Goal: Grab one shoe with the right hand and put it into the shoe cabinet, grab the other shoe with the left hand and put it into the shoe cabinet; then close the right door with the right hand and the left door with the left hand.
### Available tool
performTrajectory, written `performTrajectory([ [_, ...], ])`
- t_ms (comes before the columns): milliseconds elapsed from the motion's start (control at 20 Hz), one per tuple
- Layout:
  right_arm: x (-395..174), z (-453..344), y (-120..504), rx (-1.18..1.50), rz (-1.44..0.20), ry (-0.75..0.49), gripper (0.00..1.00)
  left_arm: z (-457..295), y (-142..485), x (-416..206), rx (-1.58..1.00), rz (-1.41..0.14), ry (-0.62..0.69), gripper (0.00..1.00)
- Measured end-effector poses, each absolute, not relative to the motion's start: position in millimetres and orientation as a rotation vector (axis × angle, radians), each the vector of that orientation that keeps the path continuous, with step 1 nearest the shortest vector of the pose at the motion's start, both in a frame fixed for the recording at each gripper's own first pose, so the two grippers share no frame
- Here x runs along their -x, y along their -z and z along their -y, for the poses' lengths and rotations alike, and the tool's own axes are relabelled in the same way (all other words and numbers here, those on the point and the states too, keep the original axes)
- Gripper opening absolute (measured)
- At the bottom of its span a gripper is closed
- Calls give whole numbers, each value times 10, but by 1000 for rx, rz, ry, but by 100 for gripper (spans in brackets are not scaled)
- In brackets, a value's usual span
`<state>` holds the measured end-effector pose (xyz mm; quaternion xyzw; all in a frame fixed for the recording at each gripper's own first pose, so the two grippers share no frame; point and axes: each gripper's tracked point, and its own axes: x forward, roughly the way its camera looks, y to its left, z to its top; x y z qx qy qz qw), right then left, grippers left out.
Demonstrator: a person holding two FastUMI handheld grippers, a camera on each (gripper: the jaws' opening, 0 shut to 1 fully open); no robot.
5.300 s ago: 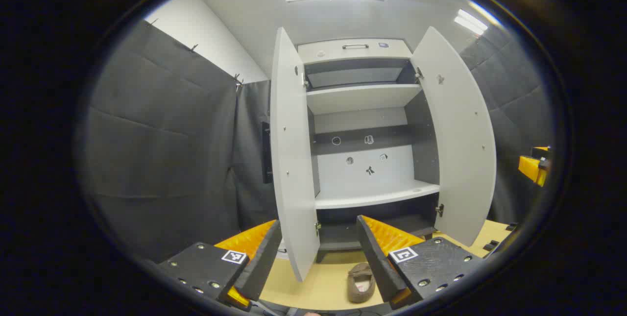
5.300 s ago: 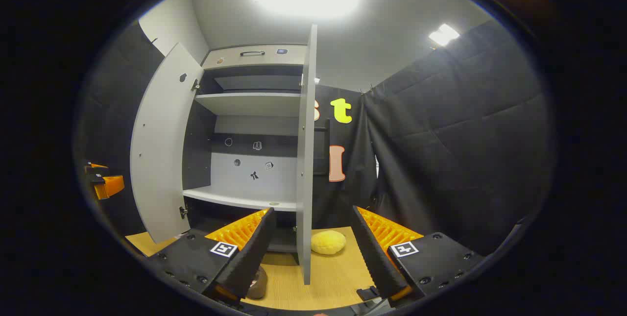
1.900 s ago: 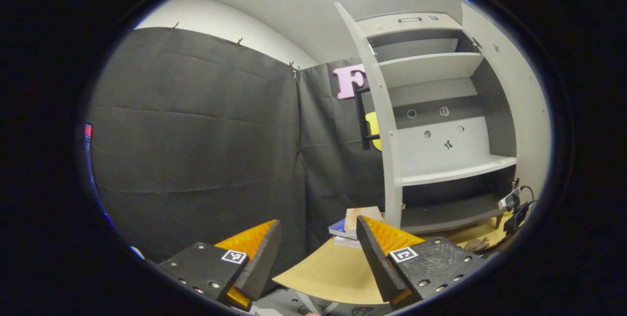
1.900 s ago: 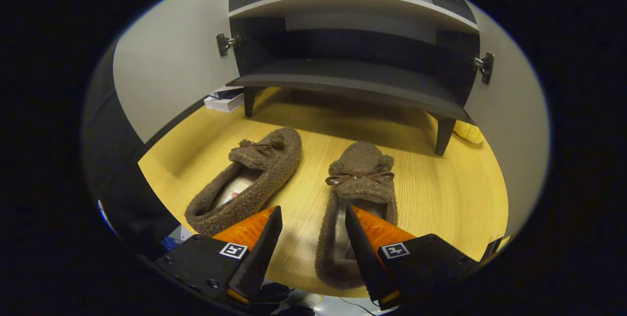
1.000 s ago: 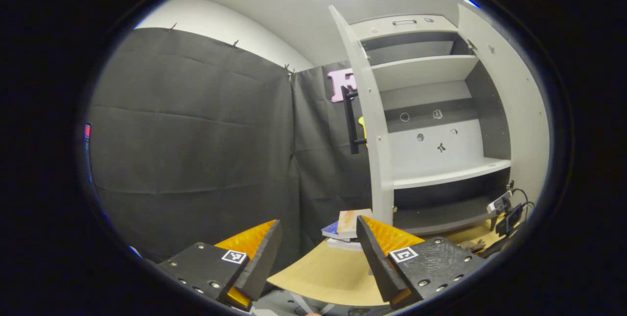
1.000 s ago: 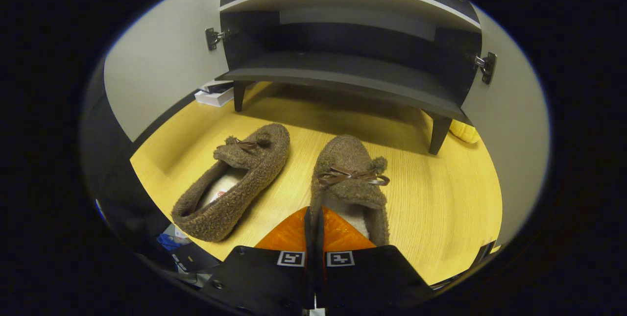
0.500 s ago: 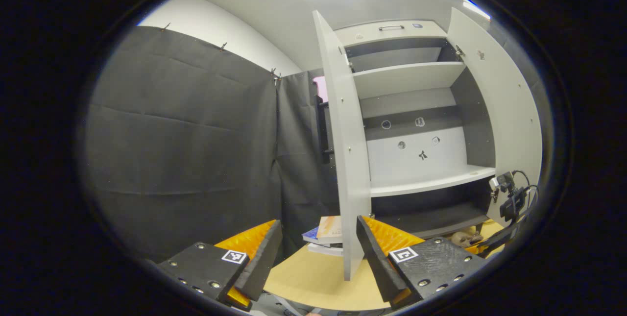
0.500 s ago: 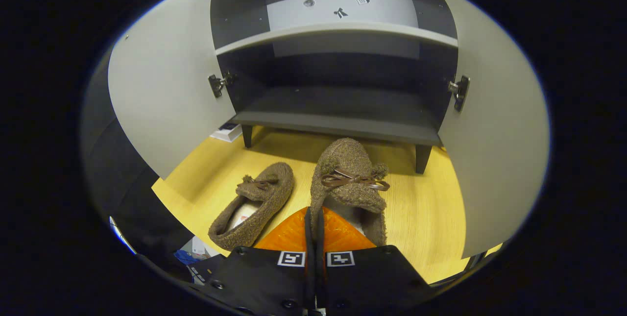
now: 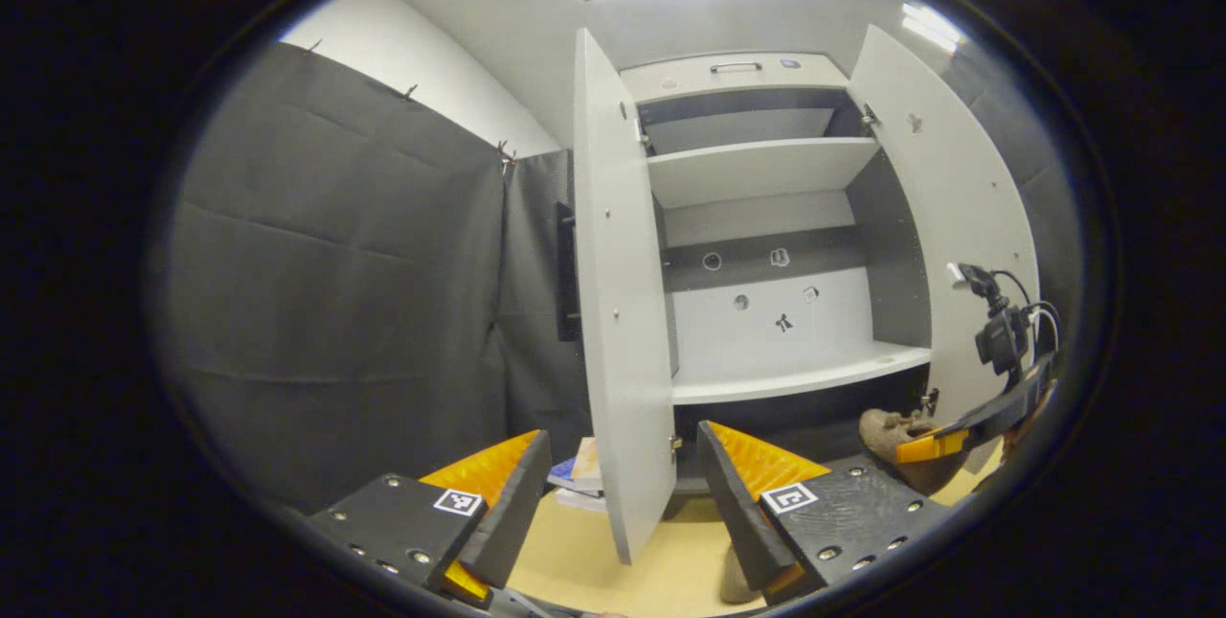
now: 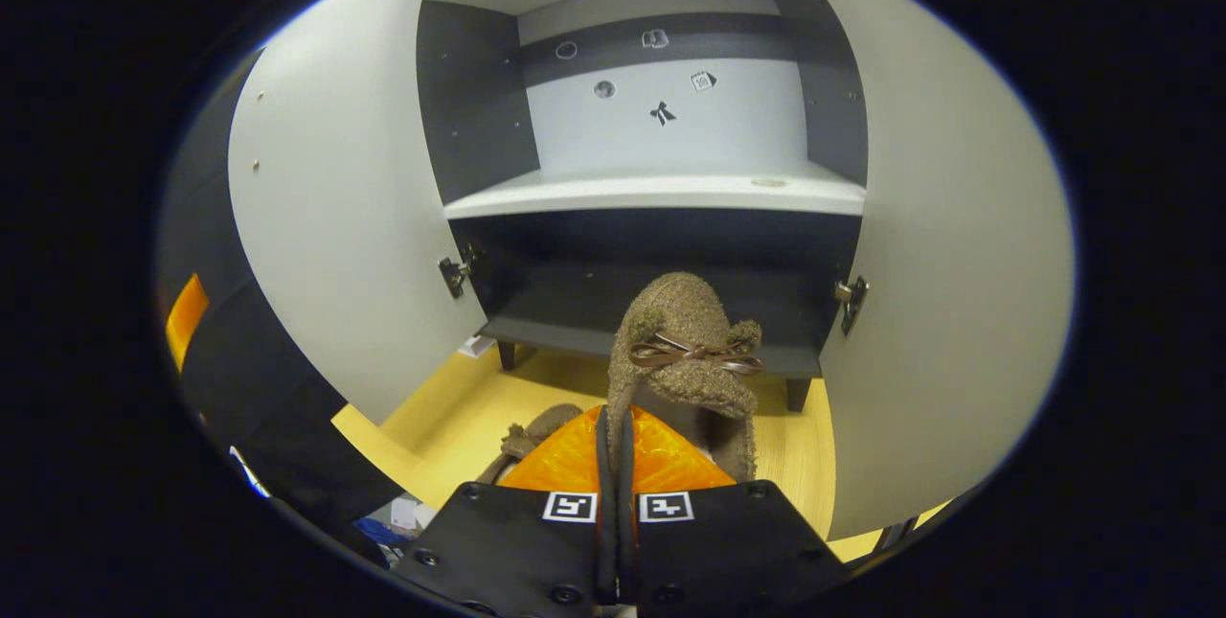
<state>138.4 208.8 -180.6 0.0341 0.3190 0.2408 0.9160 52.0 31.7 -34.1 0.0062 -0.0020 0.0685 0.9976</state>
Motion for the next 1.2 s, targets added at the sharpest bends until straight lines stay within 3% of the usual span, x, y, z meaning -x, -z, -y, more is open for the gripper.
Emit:
performTrajectory([
  [450, -1913, -2104, 970, -107, -498, -478, 2, -279, 321, -613, -2, 27, -94, 96],
  [500, -1987, -2148, 903, -110, -482, -476, 2, -310, 322, -609, 0, 27, -97, 89],
  [650, -2267, -2197, 704, -121, -442, -460, 2, -421, 382, -612, 5, 19, -115, 89],
  [800, -2592, -2240, 569, -115, -416, -439, 6, -547, 433, -604, 9, 13, -137, 89],
  [850, -2706, -2252, 524, -118, -407, -430, 2, -587, 445, -608, 9, 11, -146, 89],
  [1200, -3485, -2363, 409, -73, -393, -373, 0, -839, 545, -605, 15, -3, -197, 89],
])
